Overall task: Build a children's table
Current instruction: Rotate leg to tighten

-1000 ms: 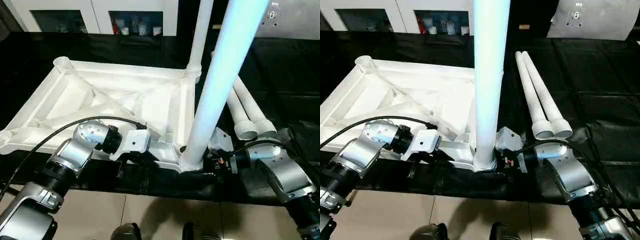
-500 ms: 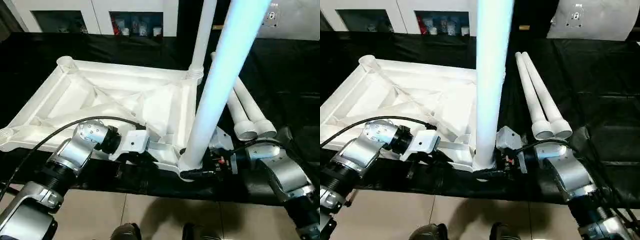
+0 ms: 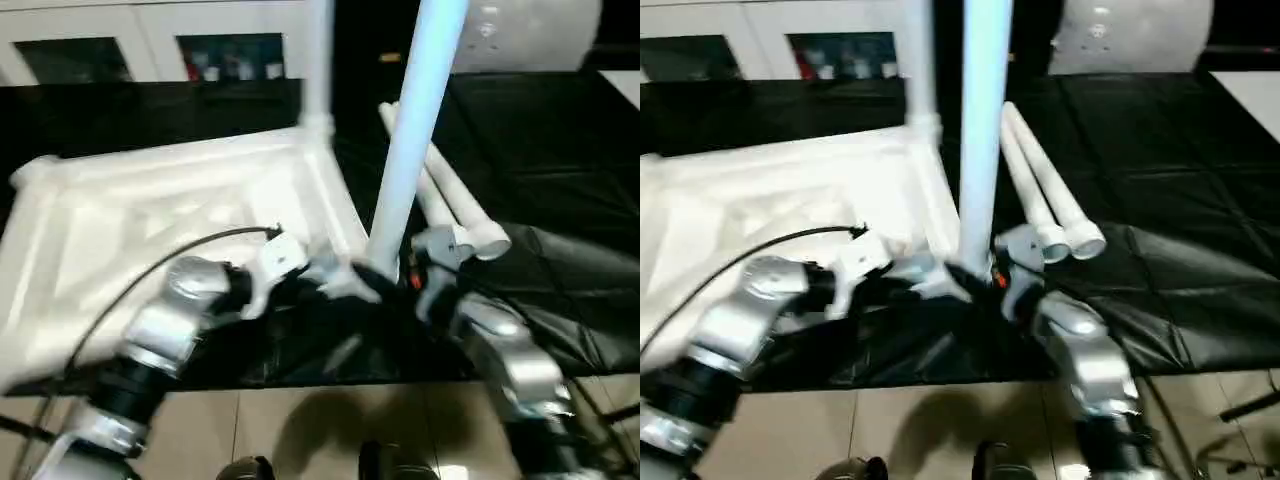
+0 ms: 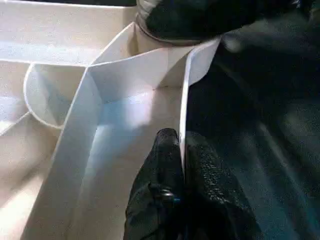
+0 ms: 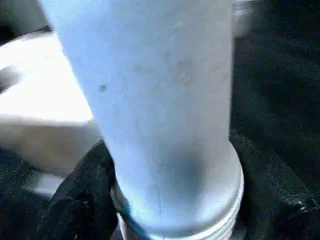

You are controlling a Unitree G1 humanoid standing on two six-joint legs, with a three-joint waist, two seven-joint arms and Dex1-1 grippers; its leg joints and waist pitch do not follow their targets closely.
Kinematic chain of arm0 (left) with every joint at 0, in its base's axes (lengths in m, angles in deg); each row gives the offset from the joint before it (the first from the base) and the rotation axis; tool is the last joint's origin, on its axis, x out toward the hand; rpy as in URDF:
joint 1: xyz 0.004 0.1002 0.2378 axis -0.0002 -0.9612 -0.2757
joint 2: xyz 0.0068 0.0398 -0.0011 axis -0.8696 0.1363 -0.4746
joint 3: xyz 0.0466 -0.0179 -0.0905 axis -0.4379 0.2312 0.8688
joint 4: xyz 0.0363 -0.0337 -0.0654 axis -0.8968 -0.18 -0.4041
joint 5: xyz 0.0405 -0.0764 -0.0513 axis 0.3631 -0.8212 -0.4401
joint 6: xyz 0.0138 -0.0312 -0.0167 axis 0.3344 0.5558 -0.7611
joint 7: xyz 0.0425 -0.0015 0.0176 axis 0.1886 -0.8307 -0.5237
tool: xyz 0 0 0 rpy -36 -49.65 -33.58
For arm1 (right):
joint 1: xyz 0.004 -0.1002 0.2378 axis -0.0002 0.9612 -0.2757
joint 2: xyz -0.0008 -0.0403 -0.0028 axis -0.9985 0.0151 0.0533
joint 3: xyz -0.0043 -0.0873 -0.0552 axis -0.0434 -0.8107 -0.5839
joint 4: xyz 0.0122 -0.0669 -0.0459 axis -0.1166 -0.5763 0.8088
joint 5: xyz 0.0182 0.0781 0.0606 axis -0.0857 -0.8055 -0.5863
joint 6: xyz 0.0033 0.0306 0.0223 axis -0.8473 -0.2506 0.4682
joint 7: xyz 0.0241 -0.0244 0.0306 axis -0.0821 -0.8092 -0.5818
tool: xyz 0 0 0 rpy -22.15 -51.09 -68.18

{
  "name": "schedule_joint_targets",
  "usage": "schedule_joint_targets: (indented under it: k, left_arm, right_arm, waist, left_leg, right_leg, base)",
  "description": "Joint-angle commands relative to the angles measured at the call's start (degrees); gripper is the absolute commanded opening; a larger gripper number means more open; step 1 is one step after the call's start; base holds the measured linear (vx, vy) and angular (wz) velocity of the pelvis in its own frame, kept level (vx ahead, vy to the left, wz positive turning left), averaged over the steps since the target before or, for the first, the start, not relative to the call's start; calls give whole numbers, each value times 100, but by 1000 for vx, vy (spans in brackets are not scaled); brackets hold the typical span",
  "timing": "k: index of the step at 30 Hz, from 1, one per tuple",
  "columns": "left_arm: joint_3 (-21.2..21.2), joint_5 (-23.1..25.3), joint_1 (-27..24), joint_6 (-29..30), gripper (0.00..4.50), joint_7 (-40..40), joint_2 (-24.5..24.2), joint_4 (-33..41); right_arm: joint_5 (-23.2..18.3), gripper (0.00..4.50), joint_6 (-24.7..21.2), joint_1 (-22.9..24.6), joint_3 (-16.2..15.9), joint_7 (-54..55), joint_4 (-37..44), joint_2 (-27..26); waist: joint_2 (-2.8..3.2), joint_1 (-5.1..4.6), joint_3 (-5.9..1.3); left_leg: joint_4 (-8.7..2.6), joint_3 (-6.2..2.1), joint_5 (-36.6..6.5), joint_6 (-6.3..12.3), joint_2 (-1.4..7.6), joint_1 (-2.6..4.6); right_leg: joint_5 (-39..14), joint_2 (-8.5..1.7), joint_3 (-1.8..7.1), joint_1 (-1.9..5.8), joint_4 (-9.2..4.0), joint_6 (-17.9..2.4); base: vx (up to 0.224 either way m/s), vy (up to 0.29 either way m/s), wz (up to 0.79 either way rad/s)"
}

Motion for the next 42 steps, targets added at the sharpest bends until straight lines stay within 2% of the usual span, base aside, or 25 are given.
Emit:
schedule_joint_targets:
  k: [1,2,4,5,6,9,10,12,15,18,20,22,23,24,28,29,34,36,37,38,40,42]
  left_arm:
    - [217,-49,66,335,0,-1083,583,404]
    - [180,86,49,557,0,-1464,883,630]
    - [93,125,33,588,0,-1517,972,728]
    - [28,143,17,624,0,-1538,1012,804]
    - [-13,155,-13,721,0,-1573,1048,892]
    - [-161,320,-77,672,0,-1486,860,891]
    - [-161,356,-117,642,0,-1372,714,875]
    - [-146,356,-147,675,0,-1297,629,914]
    - [-139,317,-211,664,0,-1071,382,972]
    - [-176,179,-258,420,0,-712,33,951]
    - [-162,91,-262,71,0,-311,-341,759]
    - [-158,73,-257,14,0,-226,-417,708]
    - [-199,-1,-249,-261,0,115,-636,575]
    - [-199,-1,-249,-261,0,115,-636,575]
    - [-438,-168,-202,-964,0,1038,-1145,312]
    - [-522,-211,-173,-1116,0,1288,-1275,229]
    - [-818,-330,-6,-1640,0,2214,-1630,-71]
    - [-899,-307,72,-1799,0,2403,-1684,-191]
    - [-935,-286,109,-1858,0,2474,-1704,-246]
    - [-1004,-249,192,-2007,0,2622,-1740,-388]
    - [-1068,-209,287,-2184,0,2724,-1763,-545]
    - [-1152,-179,412,-2362,0,2869,-1780,-701]
  right_arm:
    - [-233,277,-242,-22,-429,387,-388,-641]
    - [-81,277,-131,-190,-313,922,-598,-879]
    - [-34,277,-58,-250,-279,1036,-663,-949]
    - [6,277,-12,-279,-256,1083,-692,-993]
    - [80,333,51,-293,-254,1112,-699,-1019]
    - [189,358,166,-261,-309,1015,-659,-987]
    - [227,370,238,-205,-353,903,-611,-915]
    - [250,382,303,-170,-365,854,-576,-858]
    - [236,404,462,-80,-330,696,-468,-671]
    - [129,439,734,37,-225,298,-320,-398]
    - [-158,446,887,252,-245,-642,58,81]
    - [-222,446,884,302,-266,-862,150,201]
    - [-253,446,934,367,-305,-1329,253,563]
    - [-253,446,934,367,-305,-1329,253,563]
    - [-445,446,962,323,-349,-2326,334,1268]
    - [-467,446,957,282,-400,-2553,324,1430]
    - [-392,446,1055,33,-643,-3284,155,1876]
    - [-421,446,985,-41,-737,-3551,130,1984]
    - [-432,446,959,-72,-781,-3671,126,2027]
    - [-466,446,922,-125,-872,-3926,126,2109]
    - [-521,446,848,-167,-965,-4173,130,2199]
    - [-554,430,781,-230,-1078,-4418,112,2283]
  waist:
    - [2,18,-250]
    - [-10,28,-272]
    - [-25,31,-288]
    - [-18,54,-304]
    - [-51,56,-339]
    - [-32,79,-370]
    - [-35,95,-399]
    - [-20,105,-391]
    - [-7,111,-383]
    - [-1,106,-367]
    - [-5,115,-357]
    - [6,126,-363]
    - [12,149,-361]
    - [2,150,-358]
    - [-4,189,-356]
    - [-19,192,-353]
    - [-12,242,-359]
    - [-2,300,-380]
    - [-26,309,-381]
    - [-13,338,-387]
    - [-34,357,-394]
    - [-47,376,-383]
  left_leg:
    - [-457,-184,-1797,172,269,-11]
    - [-447,-166,-1702,208,276,2]
    - [-436,-147,-1563,258,263,-13]
    - [-424,-126,-1381,334,253,-25]
    - [-406,-106,-1182,403,258,-47]
    - [-385,-107,-812,579,253,-106]
    - [-353,-95,-536,685,239,-128]
    - [-345,-86,-365,772,246,-130]
    - [-354,-93,-404,796,262,-120]
    - [-366,-94,-637,737,270,-103]
    - [-372,-94,-733,741,271,-94]
    - [-369,-90,-727,768,285,-90]
    - [-365,-93,-715,781,284,-85]
    - [-369,-91,-730,798,283,-91]
    - [-371,-93,-809,765,277,-73]
    - [-372,-88,-780,770,287,-70]
    - [-364,-75,-661,819,301,-36]
    - [-352,-72,-556,843,314,-22]
    - [-349,-64,-543,859,317,-21]
    - [-345,-66,-485,881,319,-18]
    - [-336,-67,-399,914,324,-39]
    - [-335,-66,-442,941,314,-49]
  right_leg:
    - [-3092,-485,276,198,-540,-691]
    - [-2910,-484,291,190,-531,-741]
    - [-2633,-469,296,200,-521,-807]
    - [-2306,-456,307,211,-494,-868]
    - [-1910,-447,314,236,-450,-951]
    - [-1364,-439,299,268,-385,-1083]
    - [-1009,-451,299,304,-345,-1157]
    - [-691,-443,295,307,-321,-1255]
    - [-709,-441,278,309,-319,-1296]
    - [-1002,-443,283,309,-347,-1263]
    - [-1068,-428,283,311,-357,-1231]
    - [-1030,-432,292,303,-342,-1235]
    - [-1003,-424,286,303,-348,-1233]
    - [-1005,-433,291,305,-342,-1246]
    - [-1291,-445,290,302,-367,-1217]
    - [-1261,-442,299,300,-359,-1214]
    - [-1072,-440,303,269,-329,-1321]
    - [-874,-440,305,283,-292,-1390]
    - [-806,-435,306,280,-285,-1412]
    - [-677,-435,304,283,-260,-1460]
    - [-483,-443,303,298,-233,-1516]
    - [-585,-444,295,306,-241,-1498]
  base:
    - [0,0,0]
    - [0,0,0]
    - [0,0,0]
    - [0,0,0]
    - [0,0,0]
    - [0,0,0]
    - [0,0,0]
    - [0,0,0]
    - [0,0,0]
    - [0,0,0]
    - [0,0,0]
    - [0,0,0]
    - [0,0,0]
    - [0,0,0]
    - [0,0,0]
    - [0,0,0]
    - [0,0,0]
    - [0,0,0]
    - [0,0,0]
    - [0,0,0]
    - [0,0,0]
    - [0,0,0]
